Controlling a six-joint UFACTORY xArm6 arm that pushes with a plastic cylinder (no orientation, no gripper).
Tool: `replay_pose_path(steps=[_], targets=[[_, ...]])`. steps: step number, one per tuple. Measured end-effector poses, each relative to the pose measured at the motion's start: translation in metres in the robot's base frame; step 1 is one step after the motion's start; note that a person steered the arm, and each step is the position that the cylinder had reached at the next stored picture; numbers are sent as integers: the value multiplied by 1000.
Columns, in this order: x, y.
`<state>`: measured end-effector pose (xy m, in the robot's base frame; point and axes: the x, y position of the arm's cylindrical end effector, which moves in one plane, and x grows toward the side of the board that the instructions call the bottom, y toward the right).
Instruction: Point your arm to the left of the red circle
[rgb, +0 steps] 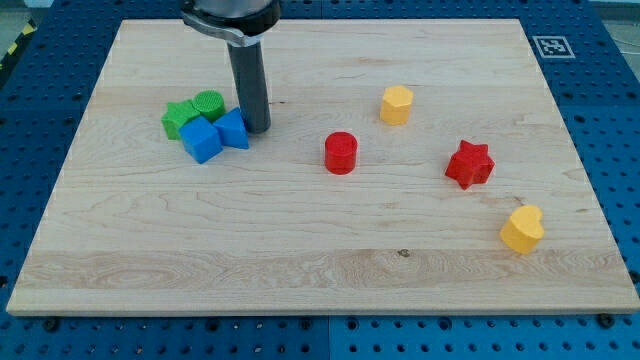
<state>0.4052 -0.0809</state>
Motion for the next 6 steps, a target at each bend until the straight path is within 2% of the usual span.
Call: replay_pose_path(steps=[3,5,6], targets=[[-2,48],[44,57],[48,65]])
